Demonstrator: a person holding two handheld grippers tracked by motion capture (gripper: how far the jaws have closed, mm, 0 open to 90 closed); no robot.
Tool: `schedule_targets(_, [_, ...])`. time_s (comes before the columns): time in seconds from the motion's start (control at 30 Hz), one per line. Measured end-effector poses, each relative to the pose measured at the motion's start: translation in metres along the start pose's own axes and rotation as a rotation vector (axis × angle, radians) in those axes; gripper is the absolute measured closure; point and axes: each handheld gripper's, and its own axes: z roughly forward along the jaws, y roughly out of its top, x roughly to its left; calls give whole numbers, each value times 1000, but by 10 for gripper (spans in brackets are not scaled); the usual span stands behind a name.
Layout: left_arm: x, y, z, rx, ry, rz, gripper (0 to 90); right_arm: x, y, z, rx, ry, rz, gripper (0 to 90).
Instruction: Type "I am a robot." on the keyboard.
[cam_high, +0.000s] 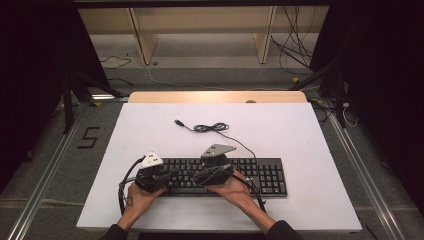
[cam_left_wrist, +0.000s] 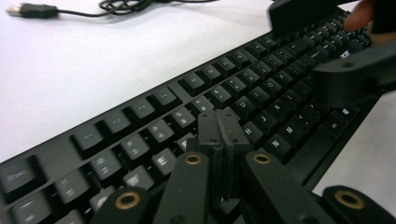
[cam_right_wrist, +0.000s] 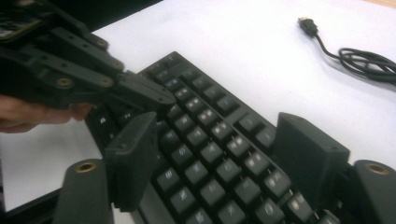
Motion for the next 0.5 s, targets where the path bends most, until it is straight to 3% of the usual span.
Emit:
schedule_targets(0.27, [3,6,15,26,-10,-13,892,-10,-12,-20,-24,-5,22,268])
schedule_targets(0.5, [0,10,26,64,5,10,892,-14,-16,-28,-32,-16,32,268])
